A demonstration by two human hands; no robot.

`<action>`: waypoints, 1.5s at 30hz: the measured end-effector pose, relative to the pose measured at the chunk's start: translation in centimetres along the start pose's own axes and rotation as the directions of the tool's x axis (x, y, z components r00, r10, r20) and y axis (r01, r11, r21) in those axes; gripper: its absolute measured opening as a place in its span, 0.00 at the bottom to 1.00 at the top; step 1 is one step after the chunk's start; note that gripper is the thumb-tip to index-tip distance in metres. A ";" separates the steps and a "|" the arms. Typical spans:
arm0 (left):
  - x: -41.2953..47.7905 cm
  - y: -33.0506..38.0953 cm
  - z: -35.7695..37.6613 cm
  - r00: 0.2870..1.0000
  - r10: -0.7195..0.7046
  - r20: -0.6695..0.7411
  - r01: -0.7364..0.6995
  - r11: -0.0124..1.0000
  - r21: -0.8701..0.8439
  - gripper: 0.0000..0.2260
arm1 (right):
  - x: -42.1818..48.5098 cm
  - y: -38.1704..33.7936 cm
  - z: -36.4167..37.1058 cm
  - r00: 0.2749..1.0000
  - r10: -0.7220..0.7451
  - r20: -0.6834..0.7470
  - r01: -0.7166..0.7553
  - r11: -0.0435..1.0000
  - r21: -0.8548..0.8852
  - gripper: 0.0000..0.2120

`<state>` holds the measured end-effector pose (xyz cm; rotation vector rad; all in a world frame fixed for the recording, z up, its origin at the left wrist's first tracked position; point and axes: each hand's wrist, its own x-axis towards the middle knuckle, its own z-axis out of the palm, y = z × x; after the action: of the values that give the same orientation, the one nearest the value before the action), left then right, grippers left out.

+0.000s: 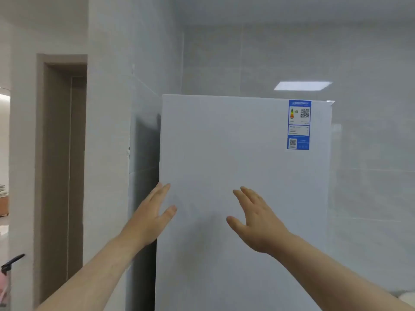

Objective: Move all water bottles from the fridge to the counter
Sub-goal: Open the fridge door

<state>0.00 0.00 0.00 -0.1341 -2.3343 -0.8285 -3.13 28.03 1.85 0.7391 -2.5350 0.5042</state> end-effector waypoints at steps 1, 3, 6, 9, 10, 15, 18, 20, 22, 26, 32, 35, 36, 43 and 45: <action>1.1 -0.8 0.1 0.999 0.038 -0.003 -0.038 0.999 0.034 0.29 | 1.6 -0.2 0.7 0.999 -0.025 -0.039 0.023 0.998 -0.060 0.35; 3.3 -2.3 0.2 0.999 0.044 -0.009 -0.043 0.996 0.075 0.29 | 4.7 -0.5 2.0 0.992 -0.051 -0.119 0.031 0.985 -0.167 0.36; 6.0 -4.0 0.8 0.999 0.041 -0.010 -0.041 0.999 0.005 0.30 | 9.0 -1.1 3.9 0.968 -0.090 -0.233 0.010 0.946 -0.324 0.41; 7.0 -5.0 1.2 0.992 0.117 -0.036 -0.118 0.992 -0.032 0.28 | 11.0 -0.9 5.0 0.951 -0.091 -0.297 -0.040 0.912 -0.409 0.46; 7.1 -5.2 1.3 0.990 0.130 -0.052 -0.133 0.990 -0.052 0.28 | 11.4 -0.8 5.5 0.946 -0.089 -0.312 -0.054 0.905 -0.421 0.47; 7.0 -5.0 2.1 0.987 0.109 -0.116 -0.128 0.977 -0.172 0.26 | 11.7 -0.2 6.4 0.929 -0.100 -0.356 -0.078 0.888 -0.453 0.49; 6.7 -5.1 2.3 0.987 0.105 -0.118 -0.125 0.976 -0.179 0.26 | 11.4 -0.3 6.3 0.932 -0.093 -0.351 -0.081 0.888 -0.452 0.50; 6.3 -5.0 2.0 0.985 0.110 -0.129 -0.132 0.977 -0.169 0.25 | 11.1 -0.4 6.2 0.935 -0.092 -0.343 -0.078 0.889 -0.451 0.50; 5.9 -4.8 1.8 0.982 0.130 -0.136 -0.149 0.979 -0.140 0.25 | 10.8 -0.3 5.9 0.931 -0.103 -0.351 -0.072 0.890 -0.451 0.50; 3.9 -4.2 1.4 0.976 0.174 -0.130 -0.185 0.980 -0.077 0.28 | 9.4 -0.4 5.1 0.932 -0.118 -0.344 -0.052 0.892 -0.448 0.50; -0.6 -1.9 0.2 0.975 0.193 -0.110 -0.187 0.980 0.064 0.31 | 6.5 -2.2 2.0 0.948 -0.137 -0.289 -0.001 0.902 -0.431 0.47; -2.9 -0.1 -0.4 0.979 0.184 -0.087 -0.176 0.980 0.097 0.31 | 5.0 -4.2 -1.3 0.946 -0.171 -0.275 0.043 0.908 -0.417 0.43; -3.7 0.5 -0.7 0.980 0.182 -0.079 -0.174 0.979 0.107 0.31 | 4.5 -5.3 -2.6 0.943 -0.186 -0.276 0.060 0.911 -0.408 0.42; -9.9 5.7 -2.1 0.965 0.261 -0.013 -0.245 0.922 0.300 0.33 | 2.1 -13.1 -9.8 0.883 -0.380 -0.276 0.226 0.859 -0.459 0.36; -11.5 7.3 -2.6 0.955 0.297 0.021 -0.285 0.891 0.353 0.32 | 1.3 -14.5 -11.4 0.834 -0.489 -0.257 0.276 0.771 -0.574 0.36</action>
<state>12.62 5.57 -1.64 -0.3039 -2.3132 -0.2557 7.79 21.27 15.12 0.8245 -1.9184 -0.1695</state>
